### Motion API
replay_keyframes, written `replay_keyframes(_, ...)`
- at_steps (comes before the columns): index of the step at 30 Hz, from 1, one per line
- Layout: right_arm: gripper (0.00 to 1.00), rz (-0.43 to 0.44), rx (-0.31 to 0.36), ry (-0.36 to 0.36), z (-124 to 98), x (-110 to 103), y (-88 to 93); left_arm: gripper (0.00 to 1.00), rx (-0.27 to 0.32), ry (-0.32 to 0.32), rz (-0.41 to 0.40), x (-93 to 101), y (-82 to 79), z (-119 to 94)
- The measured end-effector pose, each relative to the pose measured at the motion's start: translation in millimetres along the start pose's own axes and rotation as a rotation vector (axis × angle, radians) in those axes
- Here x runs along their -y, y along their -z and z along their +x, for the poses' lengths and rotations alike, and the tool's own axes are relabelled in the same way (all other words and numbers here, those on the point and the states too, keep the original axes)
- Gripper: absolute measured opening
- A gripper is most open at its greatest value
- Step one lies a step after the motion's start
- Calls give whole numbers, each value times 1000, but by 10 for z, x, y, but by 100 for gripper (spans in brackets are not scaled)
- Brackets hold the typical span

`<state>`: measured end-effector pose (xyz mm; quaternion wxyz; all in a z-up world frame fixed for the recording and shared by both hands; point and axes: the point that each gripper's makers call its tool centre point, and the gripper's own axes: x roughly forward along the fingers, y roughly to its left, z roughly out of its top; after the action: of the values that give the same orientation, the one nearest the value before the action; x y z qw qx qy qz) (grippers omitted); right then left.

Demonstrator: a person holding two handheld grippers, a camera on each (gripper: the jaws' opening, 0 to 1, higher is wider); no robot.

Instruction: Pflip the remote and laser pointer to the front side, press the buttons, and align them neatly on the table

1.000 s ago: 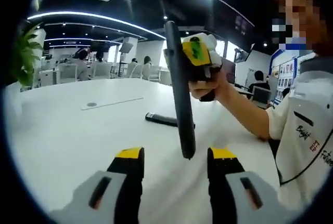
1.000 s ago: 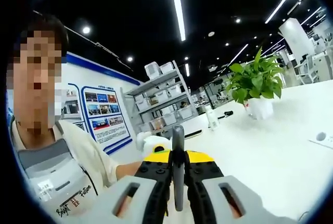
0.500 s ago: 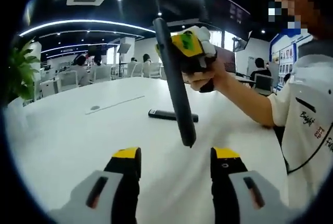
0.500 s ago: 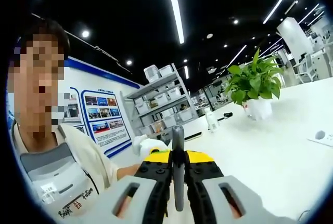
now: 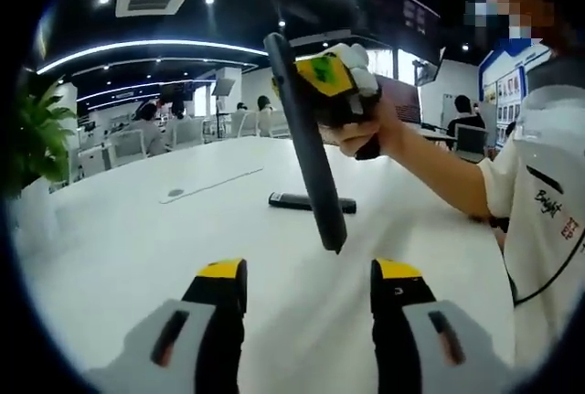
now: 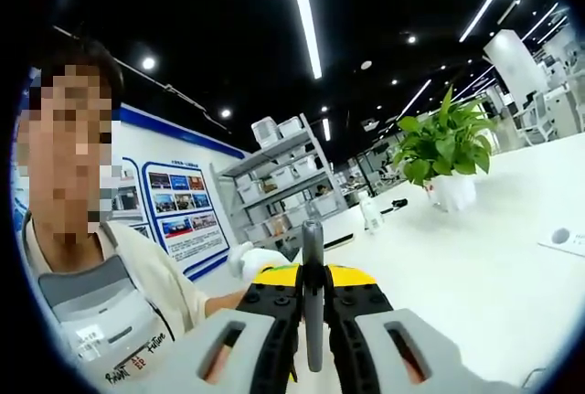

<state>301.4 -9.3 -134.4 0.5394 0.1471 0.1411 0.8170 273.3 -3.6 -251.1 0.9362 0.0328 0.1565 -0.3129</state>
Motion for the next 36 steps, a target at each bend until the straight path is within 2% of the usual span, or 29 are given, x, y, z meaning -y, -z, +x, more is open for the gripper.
replay_keyframes(2,12,0,-1,4,2,1,6,52,-10,-16,-10,-3,18,2)
replay_keyframes(7,12,4,0,8,1,1,11,57,0,-63,-19,-76,8,-15)
replay_keyframes(9,12,15,-4,23,-5,20,18,58,44,-142,9,-224,-98,-114)
replay_keyframes(10,12,16,-3,24,-6,23,16,58,46,-146,11,-234,-117,-138)
replay_keyframes(15,12,27,4,34,-17,26,12,59,78,-145,-5,-222,-199,-187)
replay_keyframes(19,12,34,8,40,-34,55,3,59,78,-125,35,-145,-175,-149)
replay_keyframes(20,12,49,14,52,-54,122,-13,59,0,-65,38,-8,-10,-97)
replay_keyframes(21,12,53,15,55,-59,142,-16,60,-40,-52,50,5,30,-99)
replay_keyframes(25,12,56,10,63,-71,177,-14,62,-26,-65,52,-19,-21,-104)
replay_keyframes(26,12,58,12,74,-92,207,-26,61,-36,-21,-13,13,-54,-76)
replay_keyframes(28,12,61,15,75,-107,216,-39,65,13,-35,-41,-16,-131,-43)
replay_keyframes(30,12,61,17,79,-117,229,-46,66,2,-27,-49,-19,-123,-3)
replay_keyframes(33,12,54,23,68,-131,227,-58,63,1,-64,-26,-47,-120,-1)
replay_keyframes(35,12,13,77,-22,-125,70,-144,61,-9,-87,2,-59,-99,-18)
replay_keyframes(36,12,21,89,-37,-128,36,-171,61,-12,-100,22,-64,-92,-29)
